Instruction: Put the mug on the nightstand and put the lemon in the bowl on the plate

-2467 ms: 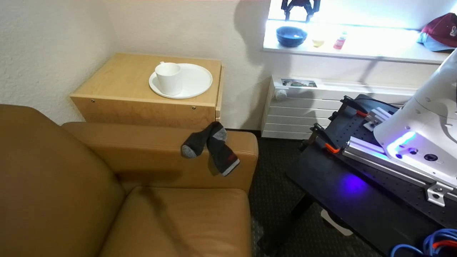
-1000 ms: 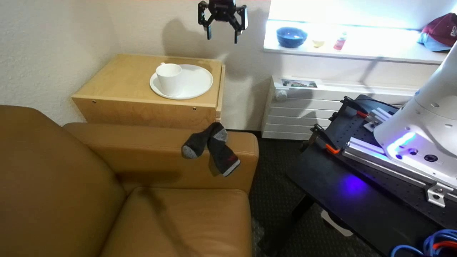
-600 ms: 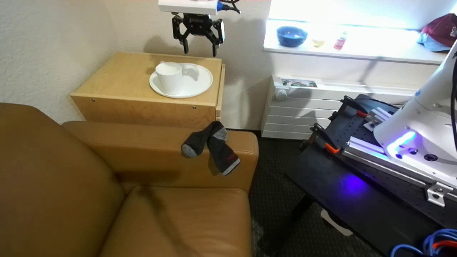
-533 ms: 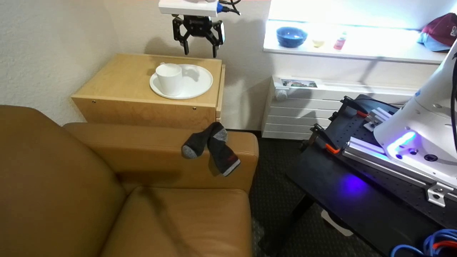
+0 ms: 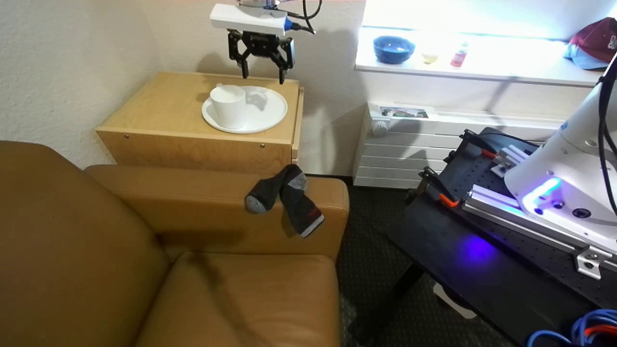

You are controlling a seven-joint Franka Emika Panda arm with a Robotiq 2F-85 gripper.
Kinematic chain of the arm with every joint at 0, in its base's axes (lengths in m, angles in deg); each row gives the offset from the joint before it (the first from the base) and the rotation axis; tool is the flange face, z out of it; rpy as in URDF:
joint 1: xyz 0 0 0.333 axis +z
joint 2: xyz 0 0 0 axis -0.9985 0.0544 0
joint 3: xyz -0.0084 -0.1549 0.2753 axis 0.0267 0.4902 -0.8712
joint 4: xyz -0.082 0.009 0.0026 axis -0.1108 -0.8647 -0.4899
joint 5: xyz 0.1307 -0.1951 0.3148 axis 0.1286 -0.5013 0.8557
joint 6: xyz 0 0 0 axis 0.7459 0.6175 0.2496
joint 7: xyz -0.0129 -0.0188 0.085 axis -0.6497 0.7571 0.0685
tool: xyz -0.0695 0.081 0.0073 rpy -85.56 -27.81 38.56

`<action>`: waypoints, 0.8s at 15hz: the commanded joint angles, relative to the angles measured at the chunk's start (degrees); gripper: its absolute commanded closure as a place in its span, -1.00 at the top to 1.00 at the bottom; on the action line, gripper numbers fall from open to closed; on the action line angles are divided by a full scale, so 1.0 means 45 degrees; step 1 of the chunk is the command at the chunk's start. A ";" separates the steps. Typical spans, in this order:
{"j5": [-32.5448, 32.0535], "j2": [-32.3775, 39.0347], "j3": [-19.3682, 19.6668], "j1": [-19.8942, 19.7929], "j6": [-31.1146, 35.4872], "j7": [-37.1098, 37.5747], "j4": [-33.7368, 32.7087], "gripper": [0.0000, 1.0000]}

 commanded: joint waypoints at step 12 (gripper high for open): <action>0.1377 0.2921 0.0420 0.0341 0.1328 -0.0221 -0.2642 1.00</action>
